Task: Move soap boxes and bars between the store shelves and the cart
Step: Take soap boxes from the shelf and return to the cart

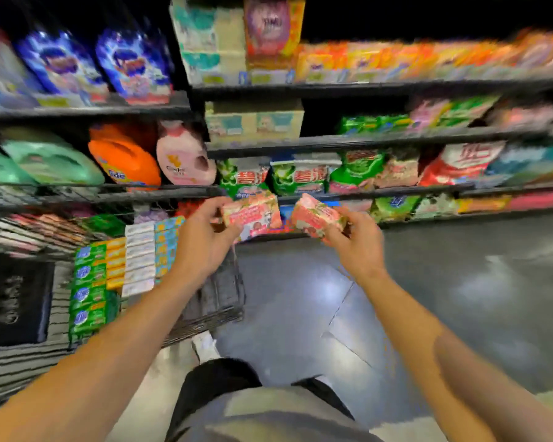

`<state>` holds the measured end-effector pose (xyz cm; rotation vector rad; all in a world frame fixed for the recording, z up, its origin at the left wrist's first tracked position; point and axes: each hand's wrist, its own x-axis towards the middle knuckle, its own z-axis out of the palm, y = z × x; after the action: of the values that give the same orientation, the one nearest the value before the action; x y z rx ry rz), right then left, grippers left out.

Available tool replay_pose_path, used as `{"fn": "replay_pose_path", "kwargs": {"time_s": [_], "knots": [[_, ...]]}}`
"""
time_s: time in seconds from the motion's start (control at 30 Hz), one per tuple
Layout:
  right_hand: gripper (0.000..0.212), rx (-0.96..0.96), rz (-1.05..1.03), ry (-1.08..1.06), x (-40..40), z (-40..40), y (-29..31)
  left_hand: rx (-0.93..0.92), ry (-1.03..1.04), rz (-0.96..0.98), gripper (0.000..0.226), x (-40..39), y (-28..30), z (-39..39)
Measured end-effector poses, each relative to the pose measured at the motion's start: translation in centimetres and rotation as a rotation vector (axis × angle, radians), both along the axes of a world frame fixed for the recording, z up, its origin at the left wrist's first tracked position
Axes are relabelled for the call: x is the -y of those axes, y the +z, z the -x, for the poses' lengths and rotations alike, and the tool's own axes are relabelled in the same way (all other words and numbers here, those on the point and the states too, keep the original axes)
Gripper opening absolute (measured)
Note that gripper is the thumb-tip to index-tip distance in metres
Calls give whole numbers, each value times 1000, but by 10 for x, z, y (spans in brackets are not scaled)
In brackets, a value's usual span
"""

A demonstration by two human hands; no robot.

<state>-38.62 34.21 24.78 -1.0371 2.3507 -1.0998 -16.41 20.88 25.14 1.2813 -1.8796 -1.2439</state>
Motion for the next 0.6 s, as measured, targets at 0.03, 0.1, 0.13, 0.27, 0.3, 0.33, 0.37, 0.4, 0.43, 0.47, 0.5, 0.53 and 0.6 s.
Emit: {"fn": "replay_pose_path", "kwargs": {"time_s": [0.03,0.1,0.13,0.27,0.3,0.33,0.37,0.4,0.43,0.47,0.5,0.53,0.6], "knots": [[35,-20,26,-8,-12,17,11,5,-14,33,43,-9,11,18],[34,-63,55,-18,-36,52,28,15,-36,90,42,-27,33,54],[36,-83,64,-24,-46,68,38,13,-53,115,41,-37,45,72],[34,-138,133,-64,-87,131,81,-60,-141,181,39,-61,90,140],[34,-164,148,-86,-96,146,92,-73,-156,203,37,-64,100,157],[34,-190,158,-105,-104,161,101,-85,-172,230,37,-69,112,173],[36,-203,173,-119,-110,176,109,-93,-185,253,36,-72,122,189],[37,-213,187,-137,-116,189,117,-104,-199,279,35,-74,130,204],[38,-221,200,-152,-120,203,124,-106,-209,306,35,-74,138,220],[38,-229,208,-163,-124,215,132,-108,-219,334,36,-74,145,235],[39,-238,218,-171,-126,227,139,-113,-228,360,36,-73,152,250],[40,-252,231,-178,-127,239,146,-124,-235,384,36,-71,158,266],[41,-281,247,-187,-127,262,159,-157,-249,424,36,-65,171,295]]}}
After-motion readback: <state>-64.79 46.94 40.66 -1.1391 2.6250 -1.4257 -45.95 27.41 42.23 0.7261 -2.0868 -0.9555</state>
